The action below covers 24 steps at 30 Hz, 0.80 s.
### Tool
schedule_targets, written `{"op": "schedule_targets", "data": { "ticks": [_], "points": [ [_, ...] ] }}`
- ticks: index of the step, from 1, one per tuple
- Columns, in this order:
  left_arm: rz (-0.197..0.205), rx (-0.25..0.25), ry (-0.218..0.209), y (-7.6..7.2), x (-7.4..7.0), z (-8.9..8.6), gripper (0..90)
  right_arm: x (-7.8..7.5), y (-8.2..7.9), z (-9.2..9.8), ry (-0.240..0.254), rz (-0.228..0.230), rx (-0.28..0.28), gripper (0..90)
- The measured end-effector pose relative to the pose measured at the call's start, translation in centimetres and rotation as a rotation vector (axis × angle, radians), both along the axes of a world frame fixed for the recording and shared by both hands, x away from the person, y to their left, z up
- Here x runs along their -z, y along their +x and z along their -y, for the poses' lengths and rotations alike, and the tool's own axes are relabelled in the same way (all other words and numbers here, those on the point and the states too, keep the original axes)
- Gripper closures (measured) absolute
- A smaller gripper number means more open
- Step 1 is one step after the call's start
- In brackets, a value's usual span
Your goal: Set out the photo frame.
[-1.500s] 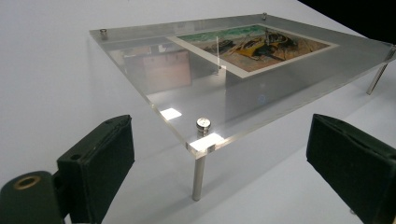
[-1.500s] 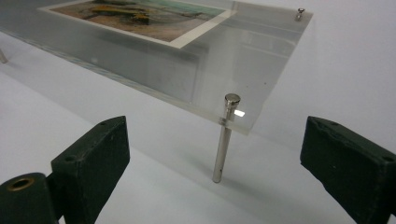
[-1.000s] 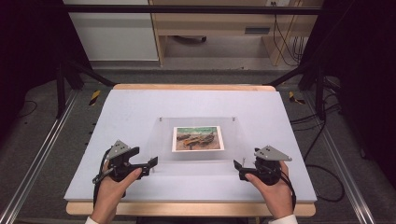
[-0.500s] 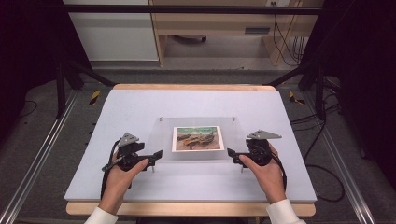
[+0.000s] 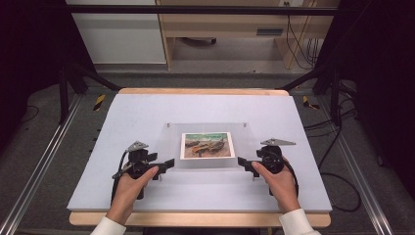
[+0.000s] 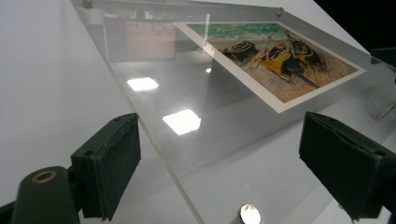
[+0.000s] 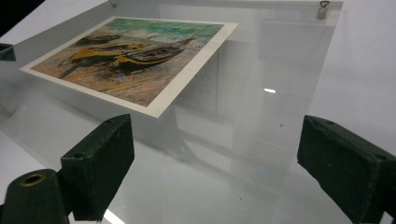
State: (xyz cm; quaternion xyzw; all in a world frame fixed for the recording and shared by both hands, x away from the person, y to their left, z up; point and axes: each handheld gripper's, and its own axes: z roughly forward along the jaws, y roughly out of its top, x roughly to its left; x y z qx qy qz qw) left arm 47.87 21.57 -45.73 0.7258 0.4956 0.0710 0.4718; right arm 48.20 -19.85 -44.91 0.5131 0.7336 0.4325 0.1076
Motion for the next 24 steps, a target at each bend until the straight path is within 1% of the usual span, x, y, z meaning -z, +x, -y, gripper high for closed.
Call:
{"op": "schedule_targets", "data": {
  "ticks": [1, 2, 5, 7, 17, 22, 23, 24],
  "points": [
    [0.000, 0.000, 0.000, 0.00, 0.00, 0.00, 12.1, 0.00, 0.00, 0.00, 0.000, 0.000, 0.000, 11.5],
    [-0.012, 0.001, -0.017, 0.10, 0.15, -0.13, 12.0, 0.07, 0.00, 0.10, 0.014, -0.009, 0.000, 11.4],
    [-0.021, 0.001, -0.028, 0.16, 0.24, -0.20, 12.3, 0.08, 0.01, 0.19, 0.017, -0.017, 0.000, 11.5],
    [-0.045, 0.021, -0.062, 0.24, 0.45, -0.27, 12.6, 0.03, -0.08, 0.27, 0.020, -0.023, -0.005, 11.5],
    [-0.042, 0.031, -0.062, 0.35, 0.49, -0.26, 12.7, 0.21, -0.03, 0.73, 0.072, -0.079, -0.006, 11.5],
    [-0.042, 0.037, -0.063, 0.45, 0.51, -0.32, 12.7, 0.25, -0.01, 0.83, 0.079, -0.085, -0.008, 11.6],
    [-0.042, 0.038, -0.064, 0.46, 0.52, -0.32, 12.7, 0.24, -0.03, 0.85, 0.085, -0.096, -0.005, 11.6],
    [-0.042, 0.038, -0.063, 0.48, 0.52, -0.33, 12.7, 0.29, 0.00, 0.89, 0.091, -0.097, -0.006, 11.6]
  ]
}}
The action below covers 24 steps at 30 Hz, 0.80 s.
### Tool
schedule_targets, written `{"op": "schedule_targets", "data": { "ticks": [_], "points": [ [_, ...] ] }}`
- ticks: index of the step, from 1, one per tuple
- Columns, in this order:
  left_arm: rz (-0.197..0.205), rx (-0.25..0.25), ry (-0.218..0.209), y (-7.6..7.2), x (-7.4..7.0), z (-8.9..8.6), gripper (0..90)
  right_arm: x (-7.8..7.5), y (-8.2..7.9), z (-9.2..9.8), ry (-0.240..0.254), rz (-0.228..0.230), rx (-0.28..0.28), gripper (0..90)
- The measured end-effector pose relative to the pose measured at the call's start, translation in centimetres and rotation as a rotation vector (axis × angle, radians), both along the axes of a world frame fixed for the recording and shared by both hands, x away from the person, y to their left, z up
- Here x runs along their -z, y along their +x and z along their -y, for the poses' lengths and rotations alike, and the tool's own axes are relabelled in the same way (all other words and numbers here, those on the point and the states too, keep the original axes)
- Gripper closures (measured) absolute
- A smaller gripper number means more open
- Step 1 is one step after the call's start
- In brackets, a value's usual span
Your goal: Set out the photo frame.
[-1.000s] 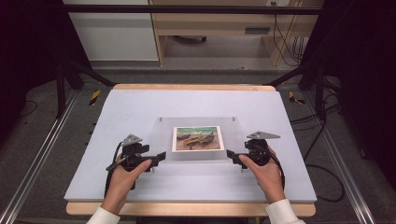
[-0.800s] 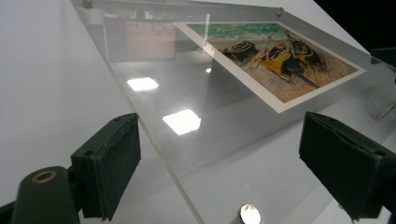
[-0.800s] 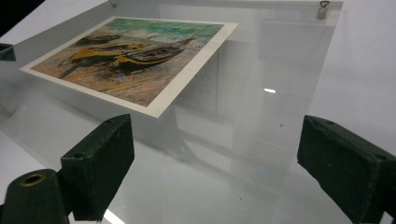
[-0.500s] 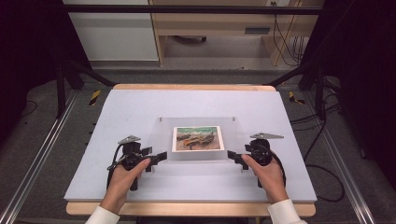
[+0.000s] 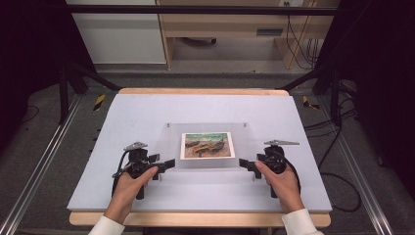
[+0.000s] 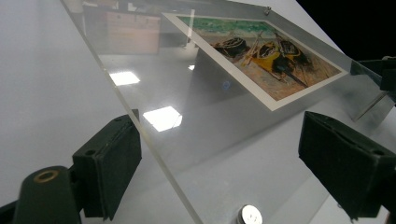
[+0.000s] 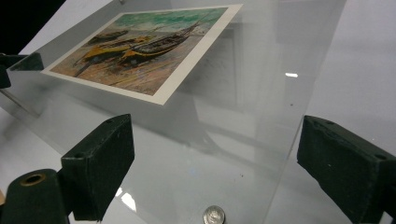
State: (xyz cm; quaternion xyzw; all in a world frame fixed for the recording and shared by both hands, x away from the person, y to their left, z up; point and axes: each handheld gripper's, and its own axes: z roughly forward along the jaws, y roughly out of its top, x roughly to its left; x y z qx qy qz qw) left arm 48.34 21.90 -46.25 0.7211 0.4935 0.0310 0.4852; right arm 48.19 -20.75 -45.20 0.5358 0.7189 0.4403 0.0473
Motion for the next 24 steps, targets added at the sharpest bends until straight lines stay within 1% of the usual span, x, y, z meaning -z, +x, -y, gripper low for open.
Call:
{"op": "schedule_targets", "data": {
  "ticks": [1, 2, 6, 8, 10, 13, 20, 24],
  "points": [
    [0.000, 0.000, 0.000, 0.01, 0.01, -0.01, 12.8, 0.06, 0.02, 0.05, 0.008, -0.005, -0.002, 11.8],
    [0.001, -0.001, -0.001, 0.05, 0.03, 0.00, 12.8, 0.19, 0.07, 0.08, 0.027, -0.012, -0.016, 12.0],
    [0.007, 0.002, -0.006, 0.22, 0.15, -0.06, 12.8, 0.25, 0.13, 0.10, 0.031, -0.011, -0.020, 12.0],
    [0.010, 0.003, -0.009, 0.31, 0.21, -0.09, 12.9, 0.32, 0.15, 0.09, 0.041, -0.018, -0.020, 12.1],
    [0.011, 0.003, -0.008, 0.35, 0.21, -0.12, 13.1, 0.39, 0.22, 0.05, 0.041, -0.012, -0.021, 12.1],
    [0.006, 0.001, -0.005, 0.40, 0.11, -0.24, 15.6, 0.33, 0.20, 0.07, 0.034, -0.009, -0.017, 13.3],
    [0.004, -0.009, 0.018, 0.37, -0.19, 0.02, 17.1, 0.11, 0.11, 0.03, 0.017, -0.009, -0.012, 14.1],
    [0.024, -0.017, 0.036, 0.24, -0.49, 0.08, 19.3, -0.14, 0.00, -0.11, -0.005, 0.004, -0.012, 14.5]
  ]
}}
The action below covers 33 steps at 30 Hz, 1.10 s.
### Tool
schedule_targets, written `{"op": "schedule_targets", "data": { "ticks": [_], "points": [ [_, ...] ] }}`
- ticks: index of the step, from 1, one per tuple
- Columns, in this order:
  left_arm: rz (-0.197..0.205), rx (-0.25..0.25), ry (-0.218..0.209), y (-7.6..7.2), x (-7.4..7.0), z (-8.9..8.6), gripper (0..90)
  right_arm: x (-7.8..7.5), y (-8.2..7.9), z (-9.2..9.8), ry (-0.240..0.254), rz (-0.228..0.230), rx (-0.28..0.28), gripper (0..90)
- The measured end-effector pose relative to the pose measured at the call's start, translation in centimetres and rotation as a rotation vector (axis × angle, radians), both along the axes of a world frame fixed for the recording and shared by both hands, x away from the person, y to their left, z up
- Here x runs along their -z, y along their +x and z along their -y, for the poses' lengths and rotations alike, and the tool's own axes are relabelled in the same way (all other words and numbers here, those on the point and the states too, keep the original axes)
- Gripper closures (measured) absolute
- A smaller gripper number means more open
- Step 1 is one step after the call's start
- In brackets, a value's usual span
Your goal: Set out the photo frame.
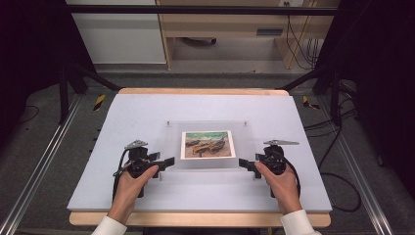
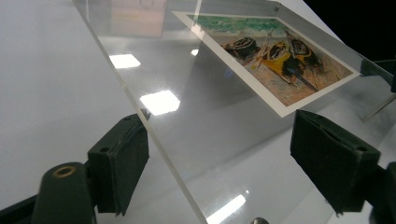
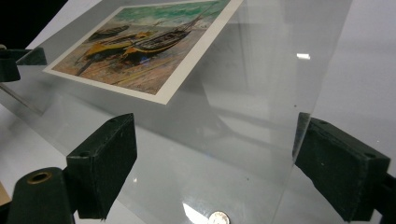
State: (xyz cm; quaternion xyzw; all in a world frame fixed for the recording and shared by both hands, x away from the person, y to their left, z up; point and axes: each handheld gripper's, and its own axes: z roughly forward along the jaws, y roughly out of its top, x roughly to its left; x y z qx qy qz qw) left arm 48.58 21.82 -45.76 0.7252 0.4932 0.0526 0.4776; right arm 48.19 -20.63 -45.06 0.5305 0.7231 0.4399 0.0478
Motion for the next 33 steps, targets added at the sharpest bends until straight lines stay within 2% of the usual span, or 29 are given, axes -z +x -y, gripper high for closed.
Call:
{"op": "schedule_targets", "data": {
  "ticks": [4, 5, 6, 9, 16, 18, 20, 33],
  "points": [
    [0.027, -0.012, 0.012, -0.1, -0.3, 0.2, 22.6, -0.2, -0.1, 0.0, -0.015, 0.025, 0.002, 15.7],
    [0.049, -0.013, 0.028, -0.2, -0.5, 0.3, 22.6, -0.4, -0.1, -0.1, -0.034, 0.053, 0.006, 16.9],
    [0.059, -0.013, 0.035, -0.2, -0.6, 0.4, 22.9, -0.4, -0.2, -0.2, -0.034, 0.053, 0.013, 17.4],
    [0.096, -0.015, 0.052, -0.2, -0.7, 0.5, 23.4, -0.5, -0.2, -0.3, -0.053, 0.096, 0.033, 18.3],
    [0.130, -0.035, 0.065, -0.2, -0.9, 0.5, 27.3, -0.7, -0.1, -0.6, -0.079, 0.132, 0.042, 19.1],
    [0.156, -0.052, 0.079, -0.2, -1.0, 0.6, 28.7, -0.8, 0.0, -0.9, -0.097, 0.162, 0.053, 20.1],
    [0.164, -0.056, 0.083, -0.1, -1.1, 0.5, 30.0, -0.9, 0.1, -1.0, -0.113, 0.179, 0.055, 20.9],
    [0.179, -0.059, 0.110, -0.8, -1.2, 0.8, 30.7, -0.8, -0.8, -1.0, -0.126, 0.199, 0.066, 22.5]
  ]
}}
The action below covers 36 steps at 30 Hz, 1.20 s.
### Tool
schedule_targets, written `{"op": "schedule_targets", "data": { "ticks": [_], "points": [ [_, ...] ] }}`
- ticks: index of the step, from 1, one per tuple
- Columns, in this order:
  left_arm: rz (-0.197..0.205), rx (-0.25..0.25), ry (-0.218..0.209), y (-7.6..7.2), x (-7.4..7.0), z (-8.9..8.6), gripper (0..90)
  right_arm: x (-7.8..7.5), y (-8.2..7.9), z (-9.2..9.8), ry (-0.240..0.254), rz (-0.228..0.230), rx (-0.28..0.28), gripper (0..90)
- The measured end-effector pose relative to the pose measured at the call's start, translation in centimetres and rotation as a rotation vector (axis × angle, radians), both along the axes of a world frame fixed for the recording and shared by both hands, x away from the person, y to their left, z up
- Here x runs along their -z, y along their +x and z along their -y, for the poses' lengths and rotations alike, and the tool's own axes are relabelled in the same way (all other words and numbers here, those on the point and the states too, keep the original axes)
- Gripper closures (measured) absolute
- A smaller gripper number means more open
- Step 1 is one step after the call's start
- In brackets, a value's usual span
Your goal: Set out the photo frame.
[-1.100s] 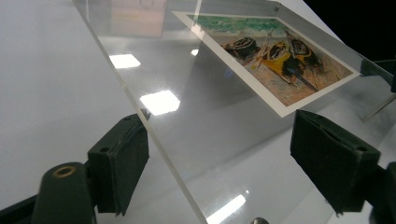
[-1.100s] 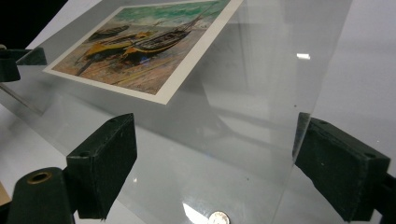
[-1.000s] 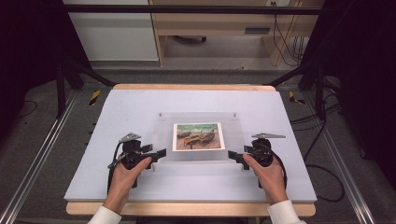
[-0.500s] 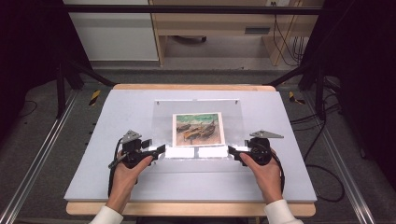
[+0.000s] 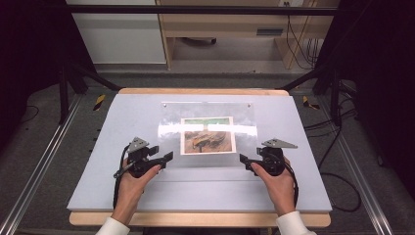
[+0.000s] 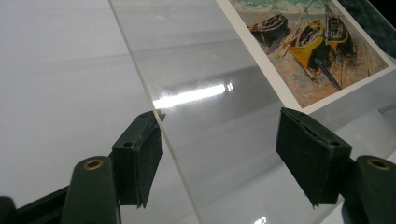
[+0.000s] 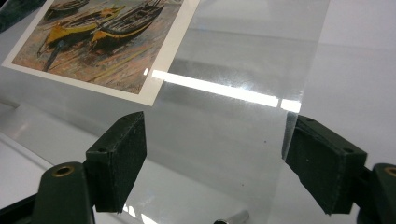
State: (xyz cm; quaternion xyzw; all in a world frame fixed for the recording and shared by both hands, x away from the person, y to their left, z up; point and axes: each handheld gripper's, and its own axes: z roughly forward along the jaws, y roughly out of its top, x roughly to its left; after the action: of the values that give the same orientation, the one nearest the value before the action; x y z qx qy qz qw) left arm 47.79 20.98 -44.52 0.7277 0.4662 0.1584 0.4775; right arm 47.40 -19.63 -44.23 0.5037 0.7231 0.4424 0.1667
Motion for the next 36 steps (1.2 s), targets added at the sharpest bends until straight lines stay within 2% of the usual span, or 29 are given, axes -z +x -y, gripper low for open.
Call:
{"op": "schedule_targets", "data": {
  "ticks": [19, 36],
  "points": [
    [0.027, -0.008, 0.044, -1.2, -0.3, 0.2, 32.7, -0.2, -1.1, 0.0, -0.046, 0.025, -0.008, 25.0],
    [0.030, -0.011, 0.046, -1.5, -0.4, 0.2, 34.9, -0.2, -1.5, 0.0, -0.055, 0.030, -0.011, 26.1]
  ]
}}
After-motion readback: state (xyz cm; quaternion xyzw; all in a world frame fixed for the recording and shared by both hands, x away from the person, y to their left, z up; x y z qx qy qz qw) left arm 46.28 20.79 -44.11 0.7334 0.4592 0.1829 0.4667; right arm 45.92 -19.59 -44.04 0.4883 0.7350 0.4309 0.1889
